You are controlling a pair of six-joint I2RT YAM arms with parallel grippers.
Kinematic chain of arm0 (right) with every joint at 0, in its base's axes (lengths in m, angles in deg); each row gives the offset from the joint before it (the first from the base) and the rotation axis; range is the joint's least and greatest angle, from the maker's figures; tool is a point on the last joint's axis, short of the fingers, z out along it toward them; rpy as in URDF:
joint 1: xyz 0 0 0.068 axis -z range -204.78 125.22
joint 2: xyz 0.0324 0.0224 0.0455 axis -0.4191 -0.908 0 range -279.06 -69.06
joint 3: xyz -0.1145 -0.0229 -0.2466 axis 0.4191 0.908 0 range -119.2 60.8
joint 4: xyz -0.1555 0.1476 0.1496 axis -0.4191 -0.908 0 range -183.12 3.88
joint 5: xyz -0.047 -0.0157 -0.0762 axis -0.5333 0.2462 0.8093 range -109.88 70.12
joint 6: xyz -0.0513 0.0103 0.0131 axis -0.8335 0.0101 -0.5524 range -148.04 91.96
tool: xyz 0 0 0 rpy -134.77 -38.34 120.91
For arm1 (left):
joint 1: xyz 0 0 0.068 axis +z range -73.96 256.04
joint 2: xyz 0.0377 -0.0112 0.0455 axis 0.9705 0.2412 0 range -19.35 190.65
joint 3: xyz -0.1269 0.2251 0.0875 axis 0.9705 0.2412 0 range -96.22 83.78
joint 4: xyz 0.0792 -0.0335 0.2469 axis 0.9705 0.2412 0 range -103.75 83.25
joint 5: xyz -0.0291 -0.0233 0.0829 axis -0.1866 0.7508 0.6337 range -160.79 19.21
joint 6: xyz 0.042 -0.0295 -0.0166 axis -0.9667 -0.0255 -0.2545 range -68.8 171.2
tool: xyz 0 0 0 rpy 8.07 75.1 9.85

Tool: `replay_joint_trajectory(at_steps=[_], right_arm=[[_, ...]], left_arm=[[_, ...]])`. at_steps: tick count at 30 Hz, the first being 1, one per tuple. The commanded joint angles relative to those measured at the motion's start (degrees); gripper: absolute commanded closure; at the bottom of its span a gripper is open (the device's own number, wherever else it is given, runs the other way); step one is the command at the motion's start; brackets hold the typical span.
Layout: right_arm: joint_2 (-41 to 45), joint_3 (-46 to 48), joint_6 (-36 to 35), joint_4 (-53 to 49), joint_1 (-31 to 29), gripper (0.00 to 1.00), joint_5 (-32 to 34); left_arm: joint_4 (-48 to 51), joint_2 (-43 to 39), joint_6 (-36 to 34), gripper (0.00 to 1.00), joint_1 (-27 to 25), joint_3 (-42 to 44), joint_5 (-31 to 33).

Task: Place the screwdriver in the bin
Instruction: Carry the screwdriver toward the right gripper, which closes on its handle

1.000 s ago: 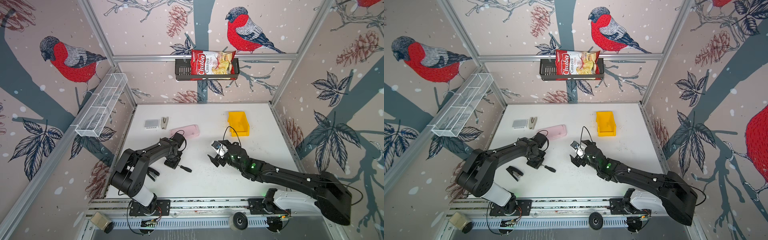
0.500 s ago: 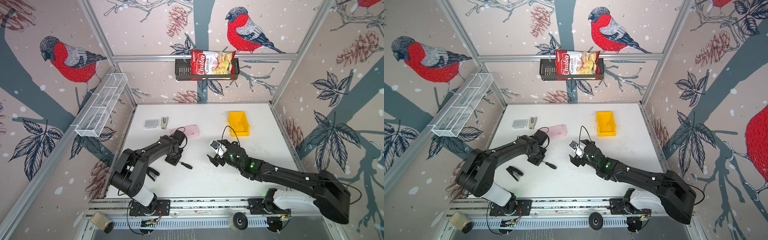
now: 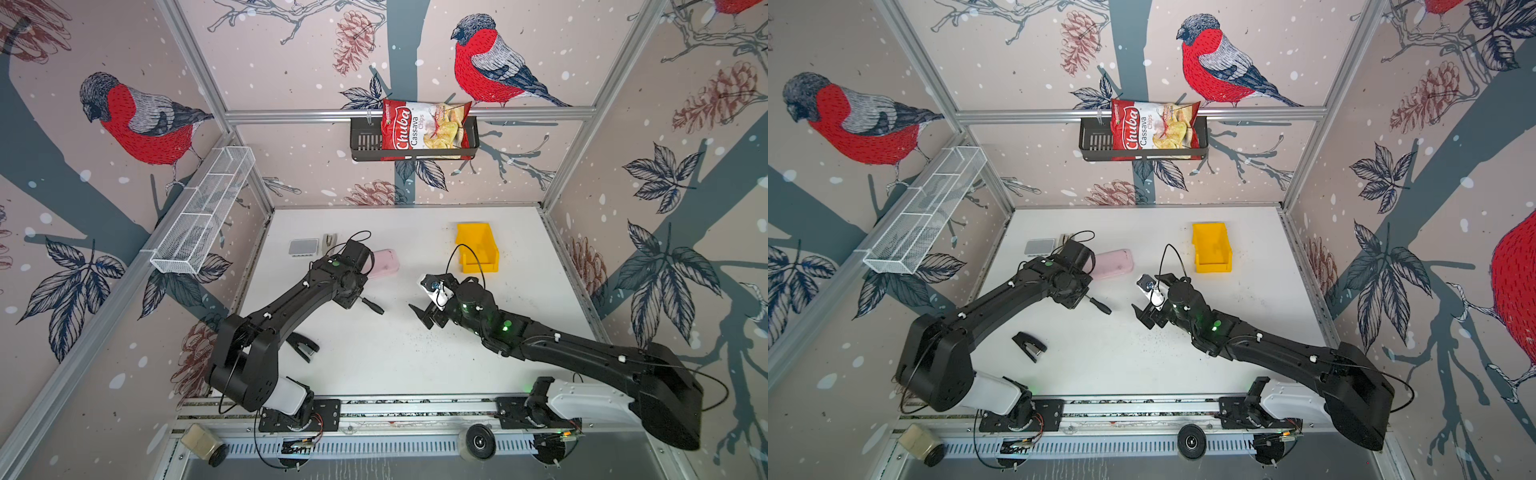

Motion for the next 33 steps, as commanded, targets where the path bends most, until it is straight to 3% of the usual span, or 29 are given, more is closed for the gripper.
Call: replay_joint_trajectory(at_steps=[1,7,11,14,19,28,33], right_arm=[[1.4,-0.3,4.3,2.0,0.7,0.0,-3.0],[2.6,-1.8,9.5,2.5,4.1,0.0,-11.3],[2.5,-2.9,13.3,2.9,6.3,0.0,-21.6],[1.9,-4.2,16.9,2.8,7.4,0.01,-26.2],[1.3,-7.4,24.1,0.7,9.5,0.01,-26.5],[1.3,-9.5,32.5,-0.2,16.1,0.01,-34.0],[1.7,-9.1,33.2,-1.1,17.8,0.0,-35.2]], left_arm=[[-6.9,-2.3,-9.5,1.0,0.0,-0.5,0.9],[-29.3,-10.6,-21.7,1.0,0.0,6.3,-4.5],[-41.2,-13.1,-28.2,1.0,0.0,8.6,-8.8],[-43.8,-12.1,-33.4,1.0,0.0,6.3,-12.8],[-50.6,-12.3,-36.8,1.0,-0.5,6.3,-17.6],[-58.5,-9.8,-37.9,1.0,-8.2,5.2,-20.0],[-57.8,-7.9,-40.9,1.0,-10.9,1.4,-22.3]])
